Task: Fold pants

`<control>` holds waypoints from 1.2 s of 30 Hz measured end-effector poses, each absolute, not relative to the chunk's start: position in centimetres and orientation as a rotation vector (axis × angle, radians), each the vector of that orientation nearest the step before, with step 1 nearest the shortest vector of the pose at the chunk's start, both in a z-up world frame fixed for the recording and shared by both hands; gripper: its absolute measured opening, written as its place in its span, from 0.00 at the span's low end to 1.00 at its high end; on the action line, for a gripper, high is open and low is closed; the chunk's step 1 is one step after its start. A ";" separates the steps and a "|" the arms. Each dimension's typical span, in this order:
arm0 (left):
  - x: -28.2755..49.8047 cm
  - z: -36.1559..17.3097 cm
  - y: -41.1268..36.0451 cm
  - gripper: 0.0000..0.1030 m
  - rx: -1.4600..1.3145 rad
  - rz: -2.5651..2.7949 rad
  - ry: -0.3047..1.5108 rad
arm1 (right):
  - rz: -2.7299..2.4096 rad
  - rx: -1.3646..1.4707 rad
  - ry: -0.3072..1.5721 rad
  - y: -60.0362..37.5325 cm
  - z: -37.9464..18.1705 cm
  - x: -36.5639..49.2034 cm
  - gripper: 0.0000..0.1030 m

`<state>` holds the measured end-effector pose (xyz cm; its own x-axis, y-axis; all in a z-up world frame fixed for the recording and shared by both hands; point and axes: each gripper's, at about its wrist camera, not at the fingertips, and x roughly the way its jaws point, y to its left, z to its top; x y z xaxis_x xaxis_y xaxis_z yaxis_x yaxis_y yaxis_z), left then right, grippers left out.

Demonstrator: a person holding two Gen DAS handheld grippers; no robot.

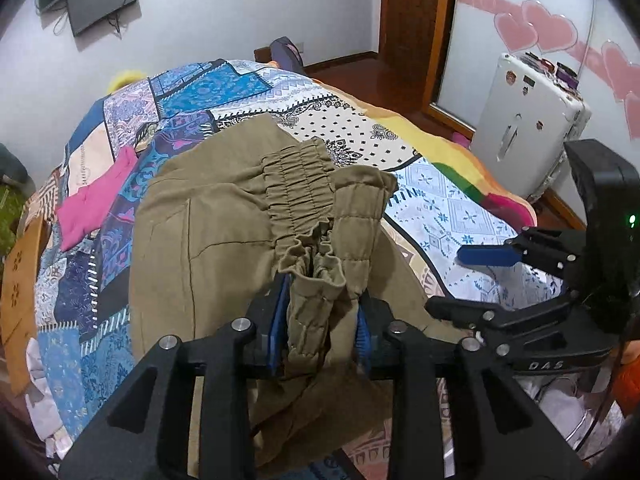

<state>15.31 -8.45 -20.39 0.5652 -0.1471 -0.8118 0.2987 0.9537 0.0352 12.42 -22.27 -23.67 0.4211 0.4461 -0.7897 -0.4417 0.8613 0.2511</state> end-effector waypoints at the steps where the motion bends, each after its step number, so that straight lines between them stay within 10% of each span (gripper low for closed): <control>1: 15.3 -20.3 -8.6 0.59 0.167 -0.279 0.951 | 0.552 0.006 0.992 -22.5 -23.6 12.3 0.57; 3: 15.1 -20.3 -8.4 0.73 0.108 -0.318 0.978 | 0.541 -0.005 0.990 -22.8 -23.4 12.2 0.57; 21: 13.8 -17.3 -0.1 0.80 0.077 -0.146 0.898 | 0.630 0.030 0.754 -20.1 -15.2 12.9 0.58; 36: 13.5 -18.5 4.0 0.80 0.074 -0.111 0.914 | 0.646 0.075 0.912 -18.6 -22.4 12.1 0.60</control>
<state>13.47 3.99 -18.45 0.6054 -0.0644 -0.7933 0.1273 0.9917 0.0166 12.06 -18.60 -22.40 0.4380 0.5498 -0.7112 -0.4880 0.8099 0.3256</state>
